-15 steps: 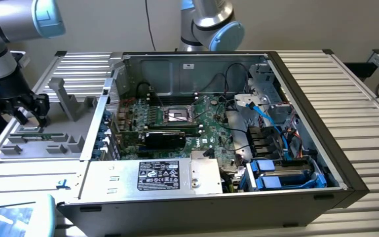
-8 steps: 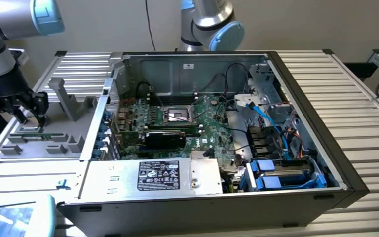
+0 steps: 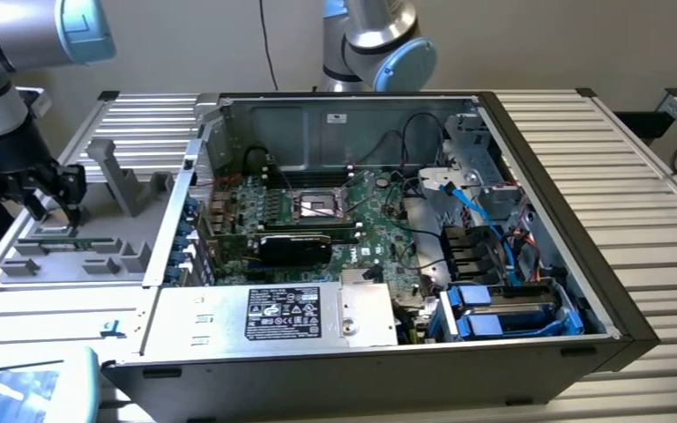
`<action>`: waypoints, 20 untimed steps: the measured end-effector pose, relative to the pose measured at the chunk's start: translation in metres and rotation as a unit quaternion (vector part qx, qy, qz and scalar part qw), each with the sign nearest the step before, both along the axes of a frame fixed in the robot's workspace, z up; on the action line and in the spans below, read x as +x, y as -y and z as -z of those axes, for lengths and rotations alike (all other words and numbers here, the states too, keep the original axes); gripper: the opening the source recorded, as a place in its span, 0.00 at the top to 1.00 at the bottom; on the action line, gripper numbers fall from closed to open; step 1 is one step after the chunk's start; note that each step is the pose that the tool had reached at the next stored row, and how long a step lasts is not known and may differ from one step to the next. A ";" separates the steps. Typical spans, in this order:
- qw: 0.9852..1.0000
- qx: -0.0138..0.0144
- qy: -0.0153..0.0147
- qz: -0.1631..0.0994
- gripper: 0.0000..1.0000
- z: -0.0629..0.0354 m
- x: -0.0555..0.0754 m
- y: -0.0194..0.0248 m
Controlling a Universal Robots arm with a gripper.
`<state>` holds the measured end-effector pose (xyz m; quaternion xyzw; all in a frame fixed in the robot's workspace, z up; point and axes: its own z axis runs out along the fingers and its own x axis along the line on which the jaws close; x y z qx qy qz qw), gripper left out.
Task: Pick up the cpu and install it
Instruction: 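Pick up the cpu and move it towards the insertion slot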
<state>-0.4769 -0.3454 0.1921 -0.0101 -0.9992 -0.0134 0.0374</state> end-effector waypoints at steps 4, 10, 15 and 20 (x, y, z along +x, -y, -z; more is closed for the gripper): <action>1.000 0.000 0.000 0.000 0.44 0.0005 0.000 0.0000; 1.000 0.000 0.003 0.000 0.44 0.0016 -0.002 0.0000; 1.000 0.000 0.005 0.000 0.44 0.0023 -0.002 0.0000; 1.000 0.000 0.006 0.000 0.44 0.0028 -0.002 0.0000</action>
